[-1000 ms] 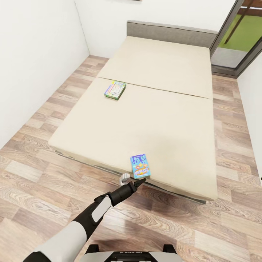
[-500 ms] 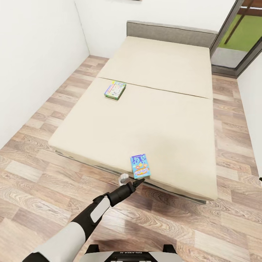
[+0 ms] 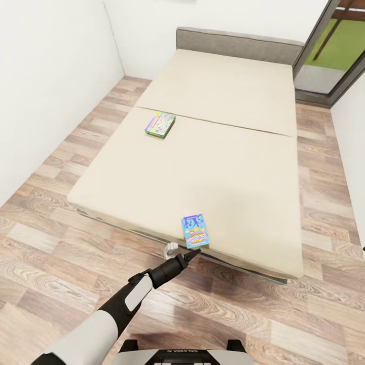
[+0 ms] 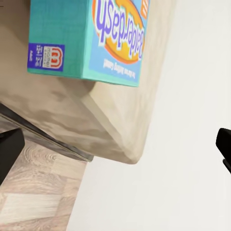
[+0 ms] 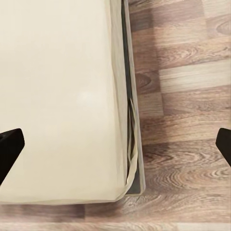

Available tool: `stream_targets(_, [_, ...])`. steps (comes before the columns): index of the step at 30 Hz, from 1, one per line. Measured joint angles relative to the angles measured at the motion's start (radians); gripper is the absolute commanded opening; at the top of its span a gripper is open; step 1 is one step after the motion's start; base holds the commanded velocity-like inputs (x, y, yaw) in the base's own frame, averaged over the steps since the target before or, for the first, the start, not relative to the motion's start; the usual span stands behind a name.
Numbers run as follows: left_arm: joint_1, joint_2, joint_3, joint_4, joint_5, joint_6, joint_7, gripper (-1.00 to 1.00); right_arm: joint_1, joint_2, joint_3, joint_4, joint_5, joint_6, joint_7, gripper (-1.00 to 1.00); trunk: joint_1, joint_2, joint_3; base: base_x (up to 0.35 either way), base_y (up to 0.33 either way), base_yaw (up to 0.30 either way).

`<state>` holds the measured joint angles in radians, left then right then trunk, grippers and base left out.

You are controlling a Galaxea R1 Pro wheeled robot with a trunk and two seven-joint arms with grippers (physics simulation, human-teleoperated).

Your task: Put all the toys in the child's room - the three board games (two on the bed and one on the table), the two jigsaw puzzles on the table, and the tennis ball on the table - inside the toy box on the table in the child's room.

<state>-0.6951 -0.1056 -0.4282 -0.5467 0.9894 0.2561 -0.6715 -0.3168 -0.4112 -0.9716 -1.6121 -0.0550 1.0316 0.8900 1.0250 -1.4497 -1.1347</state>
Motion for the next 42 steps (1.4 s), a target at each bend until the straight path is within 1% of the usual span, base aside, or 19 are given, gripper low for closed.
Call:
stream_targets(10, [-0.001, -0.001, -0.001, -0.001, -0.003, -0.004, 0.001, 1.0, -0.002, -0.004, 0.006, 0.0, -0.004, 0.005, 0.0, 1.0, 0.0, 0.0, -0.014, 0.0, 0.0, 0.0])
stream_targets(19, [-0.008, -0.002, -0.001, -0.001, -0.004, -0.007, 0.007, 1.0, -0.015, -0.007, 0.016, 0.0, -0.006, 0.007, 0.001, 1.0, 0.0, 0.0, -0.027, 0.0, 0.0, 0.0])
stream_targets(26, [-0.011, -0.001, -0.001, -0.001, -0.005, -0.008, 0.009, 1.0, -0.02, -0.008, 0.026, -0.001, -0.006, 0.007, 0.001, 1.0, 0.0, 0.0, -0.033, 0.0, 0.0, 0.0])
stream_targets(35, [-0.032, 0.016, 0.0, 0.0, -0.006, -0.009, 0.012, 1.0, -0.023, -0.009, 0.03, -0.001, -0.006, 0.003, 0.001, 1.0, 0.0, 0.0, -0.034, 0.0, 0.0, 0.0])
stream_targets(42, [-0.052, 0.021, 0.0, 0.002, -0.006, -0.012, 0.024, 1.0, -0.023, -0.009, 0.031, -0.002, -0.006, 0.002, 0.001, 1.0, 0.0, 0.0, -0.034, 0.0, 0.0, 0.0])
